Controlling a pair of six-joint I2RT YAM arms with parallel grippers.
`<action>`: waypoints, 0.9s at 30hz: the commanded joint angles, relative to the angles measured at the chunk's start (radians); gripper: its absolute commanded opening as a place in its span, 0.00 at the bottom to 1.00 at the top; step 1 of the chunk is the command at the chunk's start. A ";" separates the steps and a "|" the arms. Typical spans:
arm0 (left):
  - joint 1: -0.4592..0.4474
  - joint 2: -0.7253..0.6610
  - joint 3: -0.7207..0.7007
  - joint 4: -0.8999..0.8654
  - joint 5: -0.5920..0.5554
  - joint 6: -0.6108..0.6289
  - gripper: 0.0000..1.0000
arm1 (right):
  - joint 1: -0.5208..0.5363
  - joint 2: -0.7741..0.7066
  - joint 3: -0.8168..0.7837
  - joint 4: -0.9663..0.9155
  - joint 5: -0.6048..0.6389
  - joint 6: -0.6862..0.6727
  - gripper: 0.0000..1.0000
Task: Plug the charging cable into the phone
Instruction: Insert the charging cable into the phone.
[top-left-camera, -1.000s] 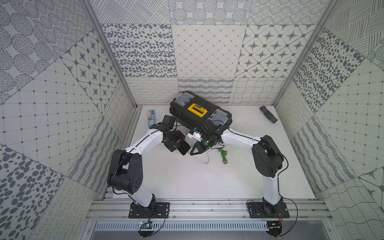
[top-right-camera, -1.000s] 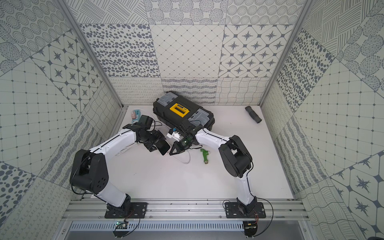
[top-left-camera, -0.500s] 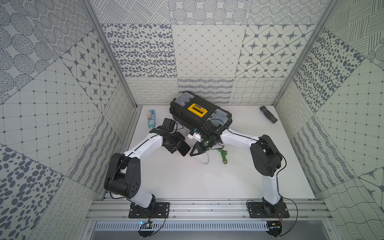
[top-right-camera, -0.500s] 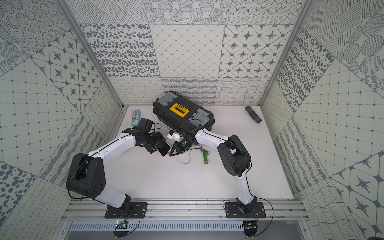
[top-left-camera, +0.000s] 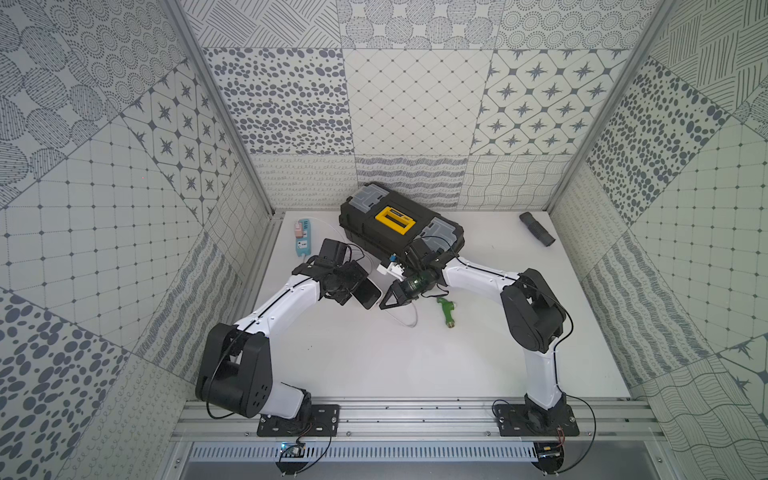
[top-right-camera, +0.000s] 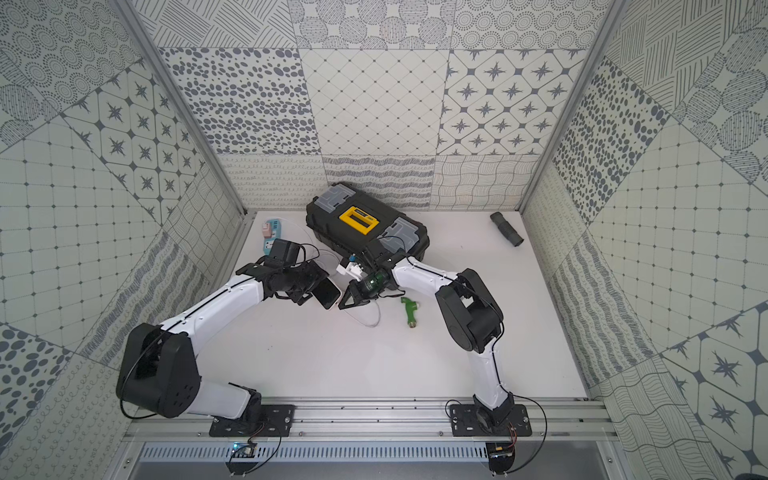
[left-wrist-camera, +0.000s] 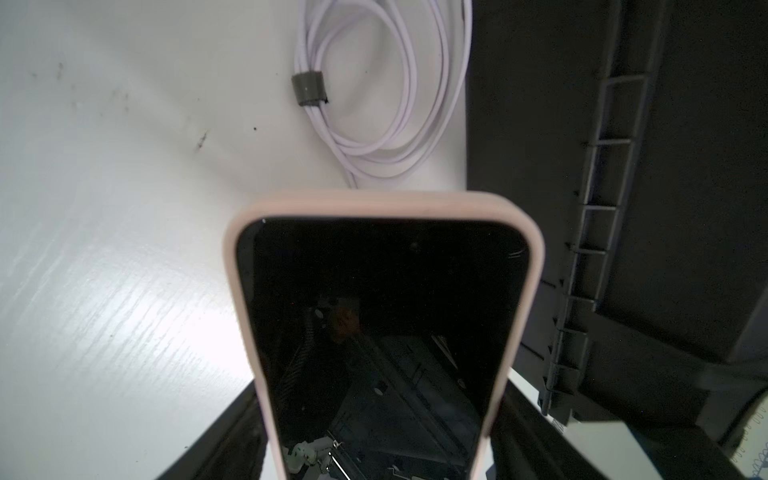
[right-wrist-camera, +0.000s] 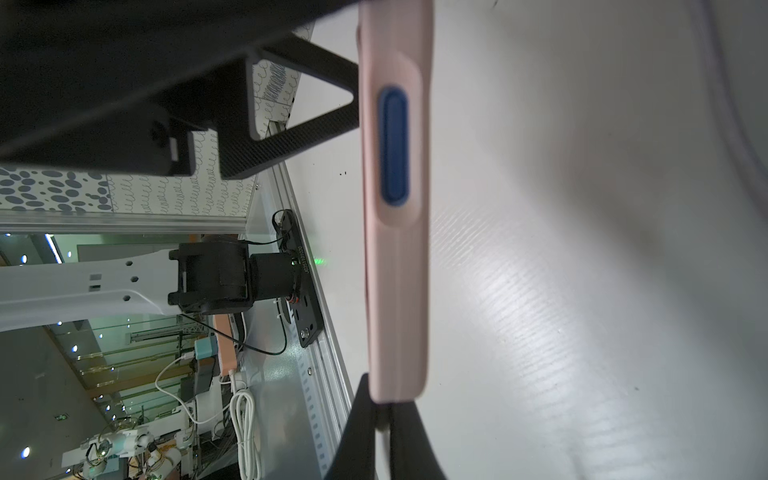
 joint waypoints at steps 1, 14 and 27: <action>-0.022 -0.014 0.002 -0.015 0.056 0.030 0.00 | -0.015 -0.016 0.003 0.075 0.083 0.016 0.00; -0.067 0.019 0.034 -0.037 0.069 0.033 0.00 | -0.013 -0.076 -0.006 0.128 0.263 0.007 0.00; -0.068 0.067 0.055 -0.019 0.092 0.010 0.00 | -0.007 -0.160 -0.123 0.338 0.274 0.012 0.00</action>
